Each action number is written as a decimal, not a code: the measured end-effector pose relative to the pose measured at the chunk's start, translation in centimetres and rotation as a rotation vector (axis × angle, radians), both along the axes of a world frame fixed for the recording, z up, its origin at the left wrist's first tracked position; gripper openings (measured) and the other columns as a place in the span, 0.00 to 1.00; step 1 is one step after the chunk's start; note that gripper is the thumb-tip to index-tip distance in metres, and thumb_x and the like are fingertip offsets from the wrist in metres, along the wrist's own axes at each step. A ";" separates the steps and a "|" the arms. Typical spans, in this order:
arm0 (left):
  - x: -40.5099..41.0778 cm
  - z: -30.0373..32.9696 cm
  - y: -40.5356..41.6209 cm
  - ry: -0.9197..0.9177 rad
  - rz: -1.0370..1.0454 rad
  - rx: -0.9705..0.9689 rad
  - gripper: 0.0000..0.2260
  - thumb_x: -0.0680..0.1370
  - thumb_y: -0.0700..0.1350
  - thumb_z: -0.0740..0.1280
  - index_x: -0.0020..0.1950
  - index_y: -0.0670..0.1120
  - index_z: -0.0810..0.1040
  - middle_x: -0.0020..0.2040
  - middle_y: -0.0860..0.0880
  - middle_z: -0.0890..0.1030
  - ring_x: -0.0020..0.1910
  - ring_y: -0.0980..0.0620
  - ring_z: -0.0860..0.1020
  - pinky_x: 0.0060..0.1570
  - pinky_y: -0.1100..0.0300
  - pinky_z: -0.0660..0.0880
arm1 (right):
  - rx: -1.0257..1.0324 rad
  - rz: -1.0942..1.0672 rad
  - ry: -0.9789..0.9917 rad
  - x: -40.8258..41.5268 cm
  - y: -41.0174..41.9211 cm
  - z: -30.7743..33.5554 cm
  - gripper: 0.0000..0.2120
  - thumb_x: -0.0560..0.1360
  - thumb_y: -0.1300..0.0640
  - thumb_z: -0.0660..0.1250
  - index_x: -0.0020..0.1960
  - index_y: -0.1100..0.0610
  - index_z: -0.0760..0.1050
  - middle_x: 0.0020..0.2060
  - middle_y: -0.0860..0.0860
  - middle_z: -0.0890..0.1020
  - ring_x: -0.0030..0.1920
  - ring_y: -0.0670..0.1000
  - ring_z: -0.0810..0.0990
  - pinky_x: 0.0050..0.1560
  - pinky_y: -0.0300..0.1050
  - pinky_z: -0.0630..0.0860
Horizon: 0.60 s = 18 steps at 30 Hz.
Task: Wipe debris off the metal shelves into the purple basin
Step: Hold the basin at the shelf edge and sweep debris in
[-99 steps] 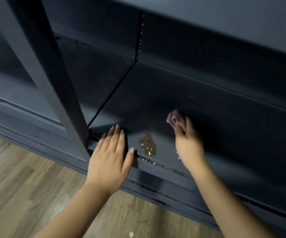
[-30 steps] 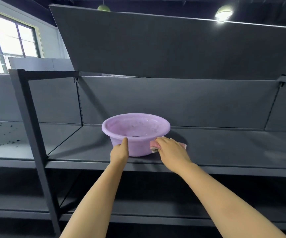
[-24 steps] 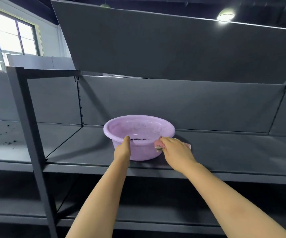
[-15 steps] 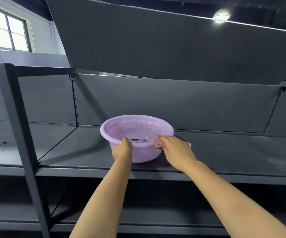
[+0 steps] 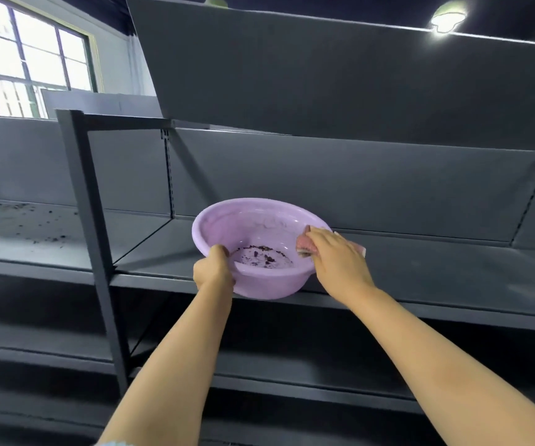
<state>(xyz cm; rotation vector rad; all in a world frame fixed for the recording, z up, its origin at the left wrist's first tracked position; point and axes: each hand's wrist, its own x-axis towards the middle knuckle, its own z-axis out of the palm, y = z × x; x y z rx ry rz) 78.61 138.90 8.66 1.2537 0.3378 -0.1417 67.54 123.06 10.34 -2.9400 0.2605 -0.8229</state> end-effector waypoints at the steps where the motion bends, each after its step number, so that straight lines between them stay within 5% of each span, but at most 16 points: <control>1: -0.6 0.0 0.8 -0.004 0.020 0.012 0.04 0.71 0.40 0.63 0.37 0.43 0.69 0.36 0.46 0.70 0.31 0.47 0.69 0.37 0.56 0.72 | 0.006 0.016 0.000 -0.5 0.5 0.0 0.21 0.79 0.62 0.54 0.72 0.53 0.64 0.72 0.46 0.67 0.71 0.49 0.64 0.70 0.45 0.59; 8: -5.4 -1.5 8.7 -0.030 0.150 0.090 0.03 0.68 0.39 0.64 0.38 0.41 0.70 0.36 0.45 0.73 0.34 0.44 0.74 0.48 0.46 0.79 | 0.019 0.143 0.031 -2.7 6.0 -1.1 0.21 0.81 0.60 0.54 0.73 0.54 0.63 0.72 0.47 0.66 0.72 0.49 0.63 0.70 0.44 0.57; 13: -7.7 -3.7 16.1 -0.018 0.216 0.170 0.11 0.68 0.39 0.63 0.49 0.39 0.74 0.38 0.44 0.75 0.33 0.44 0.74 0.31 0.58 0.71 | 0.016 0.296 0.071 -3.2 11.3 -3.1 0.22 0.81 0.60 0.55 0.74 0.54 0.60 0.73 0.48 0.64 0.73 0.48 0.61 0.72 0.45 0.53; 18: -9.4 -7.3 22.0 0.057 0.266 0.243 0.10 0.69 0.37 0.63 0.51 0.38 0.73 0.36 0.44 0.75 0.31 0.44 0.73 0.31 0.59 0.71 | -0.032 0.440 0.149 -2.8 15.2 -6.8 0.23 0.81 0.60 0.54 0.75 0.55 0.58 0.75 0.49 0.61 0.75 0.48 0.57 0.73 0.43 0.46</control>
